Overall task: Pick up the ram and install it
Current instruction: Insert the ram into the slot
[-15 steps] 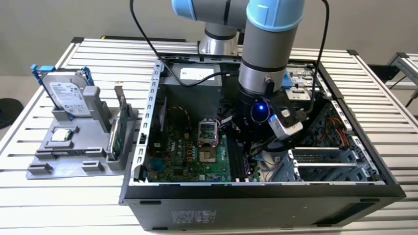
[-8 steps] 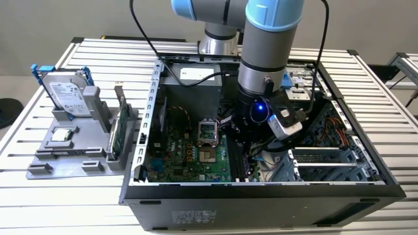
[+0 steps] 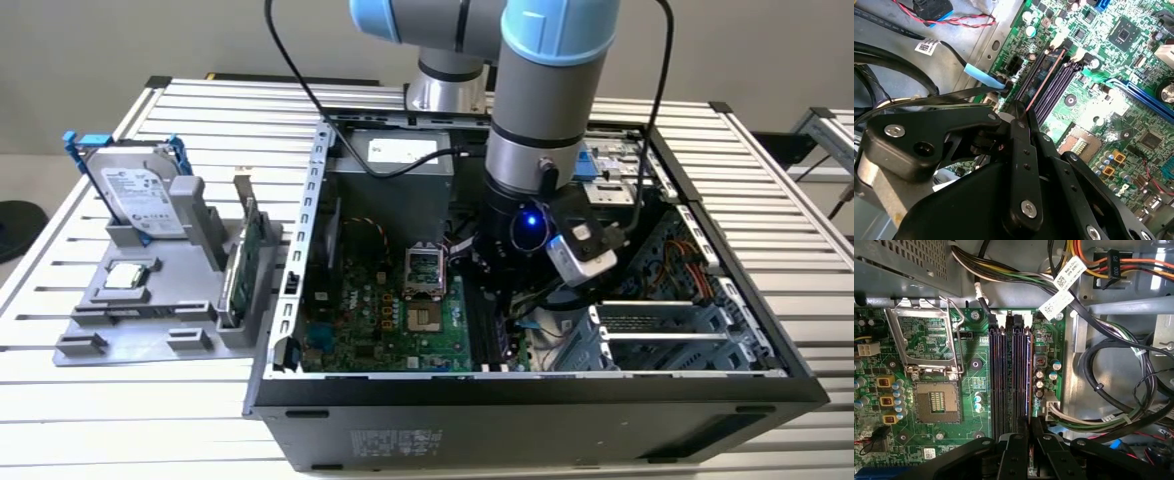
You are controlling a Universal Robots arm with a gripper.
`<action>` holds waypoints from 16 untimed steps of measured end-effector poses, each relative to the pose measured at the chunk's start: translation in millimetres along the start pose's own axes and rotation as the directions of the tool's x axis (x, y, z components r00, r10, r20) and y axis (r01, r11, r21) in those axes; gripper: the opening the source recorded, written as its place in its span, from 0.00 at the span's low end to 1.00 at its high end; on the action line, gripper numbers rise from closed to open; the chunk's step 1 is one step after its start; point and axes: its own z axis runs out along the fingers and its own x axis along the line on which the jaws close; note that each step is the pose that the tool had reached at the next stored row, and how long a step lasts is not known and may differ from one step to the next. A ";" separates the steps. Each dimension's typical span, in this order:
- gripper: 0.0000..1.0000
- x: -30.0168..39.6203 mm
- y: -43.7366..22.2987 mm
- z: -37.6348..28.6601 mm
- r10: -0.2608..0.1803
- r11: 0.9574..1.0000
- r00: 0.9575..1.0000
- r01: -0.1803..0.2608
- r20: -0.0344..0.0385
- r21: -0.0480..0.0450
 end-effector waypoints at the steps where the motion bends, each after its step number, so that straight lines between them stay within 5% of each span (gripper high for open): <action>1: 0.00 0.0 0.0 0.2 0.000 1.000 1.000 0.000 0.000 0.000; 16: 0.00 0.8 -0.1 0.6 -0.007 1.000 1.000 0.007 0.001 0.007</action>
